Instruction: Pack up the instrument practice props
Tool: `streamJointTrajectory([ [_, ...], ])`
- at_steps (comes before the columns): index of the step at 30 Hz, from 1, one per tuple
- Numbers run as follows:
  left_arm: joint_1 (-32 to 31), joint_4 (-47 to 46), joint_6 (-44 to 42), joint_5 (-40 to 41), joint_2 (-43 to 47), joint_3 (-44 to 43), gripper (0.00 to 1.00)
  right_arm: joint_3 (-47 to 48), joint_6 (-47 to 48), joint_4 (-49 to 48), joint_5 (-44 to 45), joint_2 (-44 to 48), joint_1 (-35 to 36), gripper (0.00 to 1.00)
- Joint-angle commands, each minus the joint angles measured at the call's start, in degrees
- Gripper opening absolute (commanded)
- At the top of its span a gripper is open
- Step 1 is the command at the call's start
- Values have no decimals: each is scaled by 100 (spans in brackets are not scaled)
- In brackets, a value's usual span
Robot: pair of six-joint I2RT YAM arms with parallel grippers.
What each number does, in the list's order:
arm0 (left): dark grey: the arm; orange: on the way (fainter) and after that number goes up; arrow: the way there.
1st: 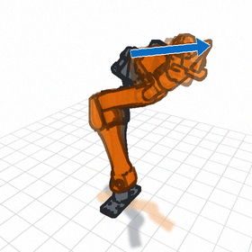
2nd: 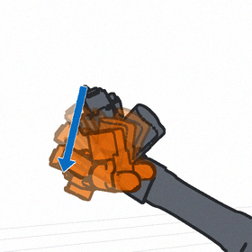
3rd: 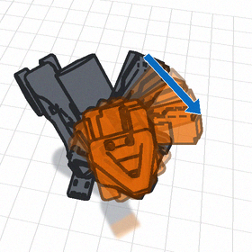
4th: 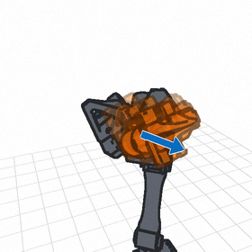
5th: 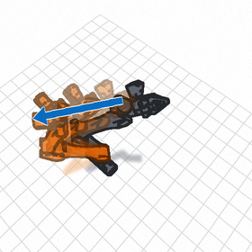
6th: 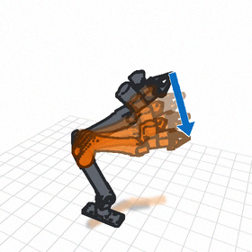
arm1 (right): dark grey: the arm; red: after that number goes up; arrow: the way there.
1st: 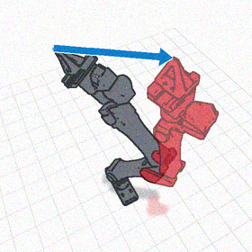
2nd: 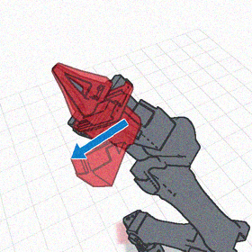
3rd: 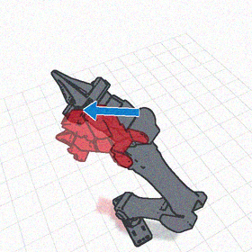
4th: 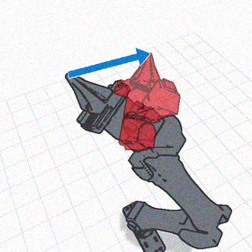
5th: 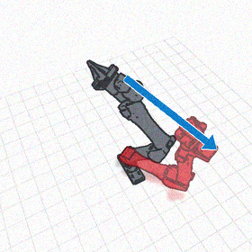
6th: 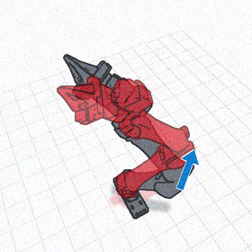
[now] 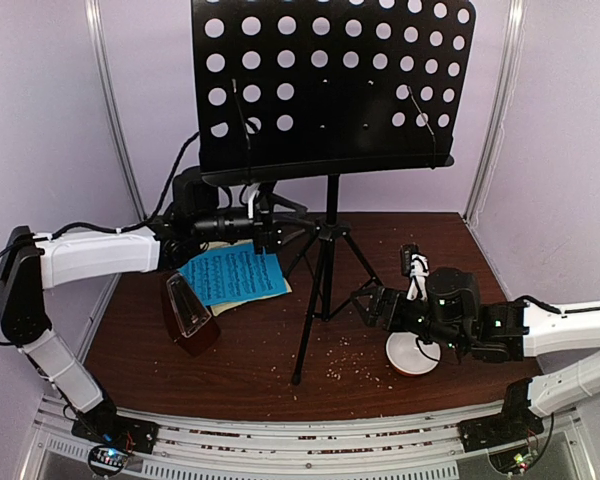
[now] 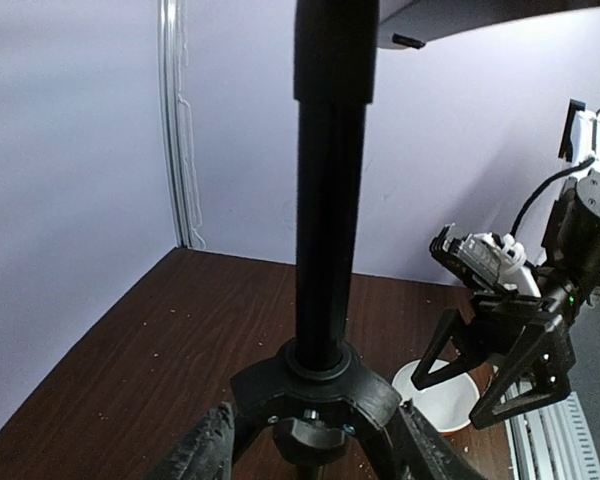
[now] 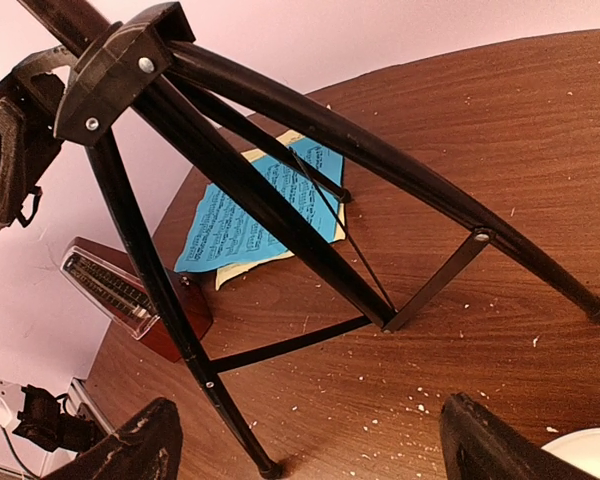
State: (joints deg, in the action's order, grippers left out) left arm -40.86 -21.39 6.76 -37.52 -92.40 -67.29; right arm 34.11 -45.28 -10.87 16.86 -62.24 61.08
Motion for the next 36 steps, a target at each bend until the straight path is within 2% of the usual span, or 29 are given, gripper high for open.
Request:
streamJointTrajectory([
  [1,11,216,-795,-498,-268,-374,54,14,-25,-51,-30,51,-24,91],
  [3,13,240,-811,-554,-340,-446,49,-5,-40,-27,-13,83,-20,91],
  [6,16,324,-844,-542,-423,-535,35,-42,-61,-43,9,108,-19,91],
  [9,16,406,-851,-567,-508,-583,34,-36,-60,-44,10,93,-21,91],
  [17,15,408,-840,-490,-534,-549,41,-14,-61,-63,-8,39,-20,91],
  [21,17,306,-675,-467,-527,-516,30,-10,-62,-71,-16,11,-25,91],
  [25,12,-226,-102,-653,-508,-298,21,-18,-69,-78,-17,12,-18,91],
  [27,10,-319,196,-669,-546,-260,13,-16,-69,-77,-16,9,-19,91],
  [36,20,-786,2394,-734,-407,47,10,-42,-72,-98,-7,7,-19,91],
])
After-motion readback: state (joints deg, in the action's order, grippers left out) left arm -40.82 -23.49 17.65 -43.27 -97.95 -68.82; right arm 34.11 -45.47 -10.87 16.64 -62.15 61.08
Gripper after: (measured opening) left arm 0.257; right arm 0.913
